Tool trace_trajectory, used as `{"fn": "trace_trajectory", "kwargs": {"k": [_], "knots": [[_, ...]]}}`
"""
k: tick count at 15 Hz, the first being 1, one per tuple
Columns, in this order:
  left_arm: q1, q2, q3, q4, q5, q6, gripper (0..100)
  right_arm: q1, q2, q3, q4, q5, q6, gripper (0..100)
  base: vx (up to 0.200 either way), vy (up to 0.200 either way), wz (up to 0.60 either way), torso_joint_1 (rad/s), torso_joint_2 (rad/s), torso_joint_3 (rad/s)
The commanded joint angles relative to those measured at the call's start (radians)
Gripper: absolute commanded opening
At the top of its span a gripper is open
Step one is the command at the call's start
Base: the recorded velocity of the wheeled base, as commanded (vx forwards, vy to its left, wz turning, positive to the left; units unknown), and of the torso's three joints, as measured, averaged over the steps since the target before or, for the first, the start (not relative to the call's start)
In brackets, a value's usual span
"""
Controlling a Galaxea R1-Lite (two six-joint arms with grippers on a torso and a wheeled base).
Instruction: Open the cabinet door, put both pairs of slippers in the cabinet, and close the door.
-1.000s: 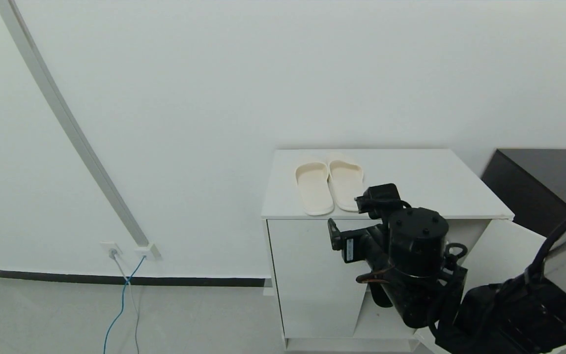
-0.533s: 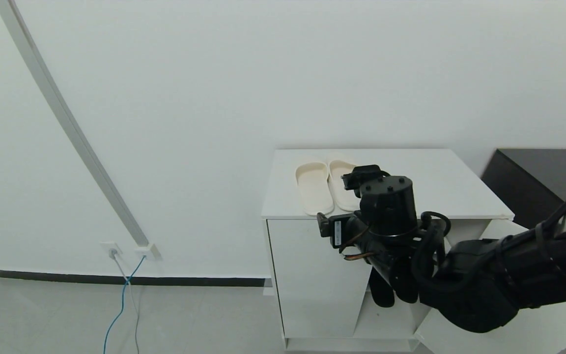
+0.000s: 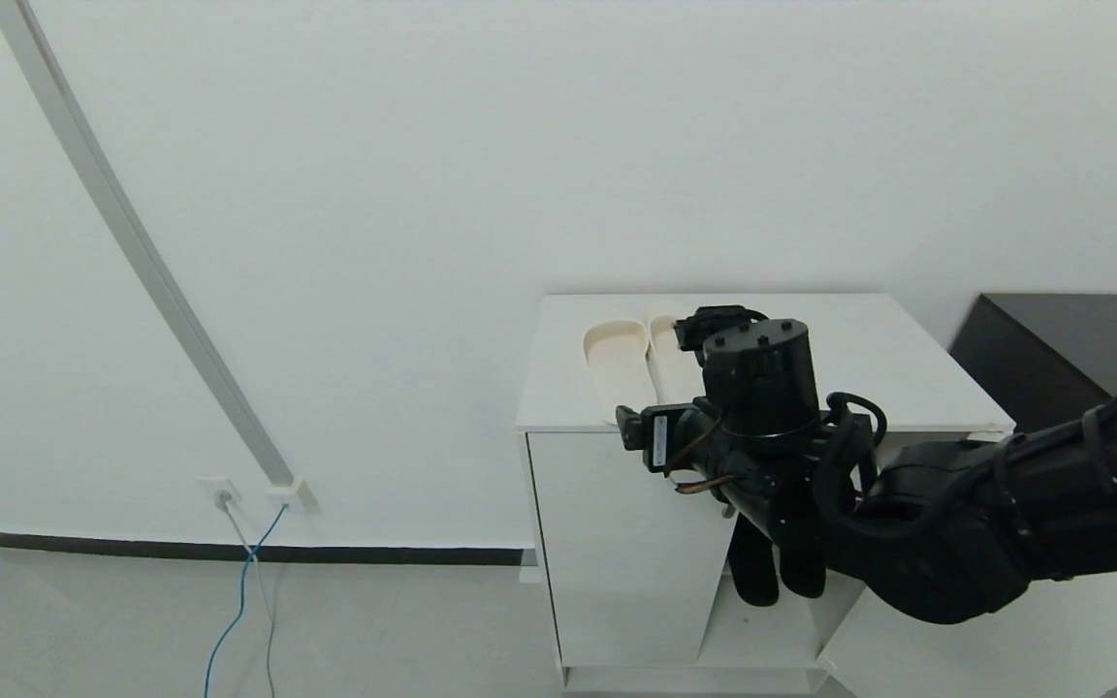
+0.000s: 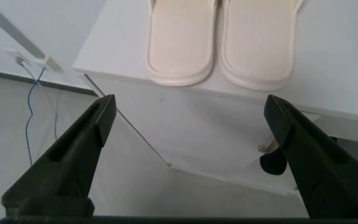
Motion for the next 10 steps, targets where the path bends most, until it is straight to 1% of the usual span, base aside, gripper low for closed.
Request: {"fn": "trace_trajectory", "kwargs": {"k": [1, 2, 10], "knots": [[0.000, 0.000, 0.000, -0.001, 0.000, -0.001, 0, 0.000, -0.004, 0.001, -0.002, -0.001, 0.000, 100, 0.200, 0.000, 0.00, -0.002, 0.00, 0.002], [0.000, 0.000, 0.000, -0.002, 0.000, -0.001, 0, 0.000, -0.004, 0.001, -0.002, -0.001, 0.000, 100, 0.200, 0.000, 0.00, 0.002, 0.00, 0.007], [0.000, 0.000, 0.000, -0.001, 0.000, -0.001, 0, 0.002, 0.012, 0.015, -0.002, -0.006, 0.000, 100, 0.000, 0.000, 0.00, 0.000, 0.00, 0.000]]}}
